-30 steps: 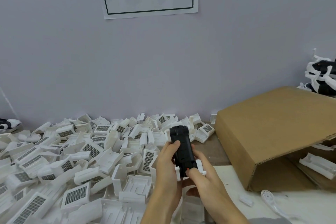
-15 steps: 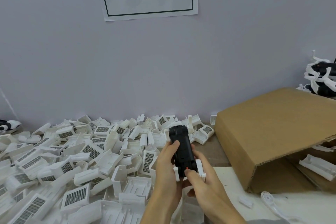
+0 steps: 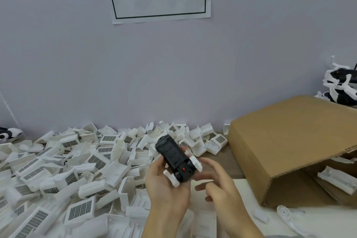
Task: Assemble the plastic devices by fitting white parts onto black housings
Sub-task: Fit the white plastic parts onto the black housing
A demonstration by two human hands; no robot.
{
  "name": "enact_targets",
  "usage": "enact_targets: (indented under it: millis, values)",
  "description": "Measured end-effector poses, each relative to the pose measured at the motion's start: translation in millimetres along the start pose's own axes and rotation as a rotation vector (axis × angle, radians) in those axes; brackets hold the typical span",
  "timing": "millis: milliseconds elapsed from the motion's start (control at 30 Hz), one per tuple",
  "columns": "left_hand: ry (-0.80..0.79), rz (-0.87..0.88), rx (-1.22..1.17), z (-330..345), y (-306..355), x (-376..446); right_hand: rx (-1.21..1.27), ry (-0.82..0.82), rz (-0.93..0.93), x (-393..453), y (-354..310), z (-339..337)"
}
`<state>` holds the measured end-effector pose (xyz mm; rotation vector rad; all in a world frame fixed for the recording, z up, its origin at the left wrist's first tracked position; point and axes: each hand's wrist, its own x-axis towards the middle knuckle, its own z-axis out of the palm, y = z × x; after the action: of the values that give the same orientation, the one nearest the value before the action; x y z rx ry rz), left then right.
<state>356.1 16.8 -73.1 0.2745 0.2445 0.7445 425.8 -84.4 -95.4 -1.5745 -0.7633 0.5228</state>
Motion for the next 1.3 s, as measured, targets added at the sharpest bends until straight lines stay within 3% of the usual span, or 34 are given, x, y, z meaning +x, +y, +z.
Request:
enact_targets:
  millis: [100,300,467,600,833,967,1100,1300]
  values:
    - [-0.021,0.034,0.047,-1.9,0.6,1.0,-0.224,0.049,-0.033,-0.5,0.5,-8.9]
    - [0.017,0.05,0.243,-1.8,-6.8,4.2,-0.646,-0.1,0.023,3.5,-2.3,-39.7]
    - [0.021,0.093,0.455,3.4,-13.5,4.4,-0.776,-0.207,0.107,3.7,-7.6,-40.4]
    - [0.003,0.087,0.426,3.5,-13.7,3.8,-0.825,-0.242,0.174,1.8,-8.3,-30.1]
    - [0.018,0.119,0.446,0.5,-15.2,6.6,-0.775,-0.159,0.162,5.4,0.2,-31.2]
    - [0.005,0.145,0.343,2.1,-12.6,4.4,-0.712,-0.051,0.114,6.5,-1.4,-39.4]
    - [0.006,0.21,0.274,0.3,-8.8,6.4,-0.513,0.106,0.079,4.8,-6.3,-45.0]
    - [0.003,0.336,0.471,-3.2,-13.0,10.6,-0.172,0.273,0.115,6.2,-7.4,-44.1]
